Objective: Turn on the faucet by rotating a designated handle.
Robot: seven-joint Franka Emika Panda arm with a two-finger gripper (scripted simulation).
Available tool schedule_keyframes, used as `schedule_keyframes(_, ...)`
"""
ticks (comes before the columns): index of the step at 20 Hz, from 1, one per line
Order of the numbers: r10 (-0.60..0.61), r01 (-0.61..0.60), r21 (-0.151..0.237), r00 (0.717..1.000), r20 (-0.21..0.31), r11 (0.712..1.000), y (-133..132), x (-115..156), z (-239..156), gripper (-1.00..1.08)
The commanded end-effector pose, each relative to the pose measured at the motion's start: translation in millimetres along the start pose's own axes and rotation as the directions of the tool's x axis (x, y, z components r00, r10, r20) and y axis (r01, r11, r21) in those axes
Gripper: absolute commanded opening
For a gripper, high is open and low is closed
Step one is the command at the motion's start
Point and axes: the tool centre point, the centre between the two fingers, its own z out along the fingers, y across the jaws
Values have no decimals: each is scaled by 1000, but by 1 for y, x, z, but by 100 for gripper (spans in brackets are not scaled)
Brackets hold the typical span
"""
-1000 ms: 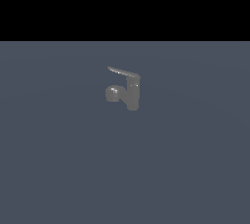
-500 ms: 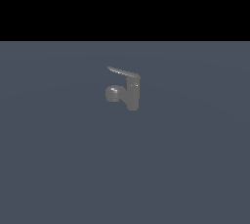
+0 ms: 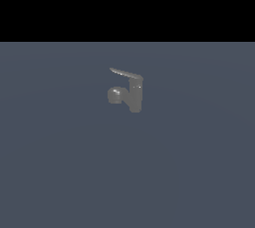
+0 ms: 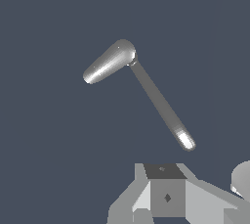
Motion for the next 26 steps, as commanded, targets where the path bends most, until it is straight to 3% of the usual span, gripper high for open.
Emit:
schedule_keyframes(1,82,-82,0,997,3,997,-12,14,14,-100)
schedule_keyframes(6,239,-239,-7,971,-5,971,-34,42,45,-100)
schedule_keyframes(12,412,-413,-12,910,-37,911,-58,73,85,-100)
schedule_keyframes(19,584,-587,0,806,-99,810,-83,105,133,-100)
schedule_keyframes(26,708,-714,40,685,-172,700,-104,130,179,-100)
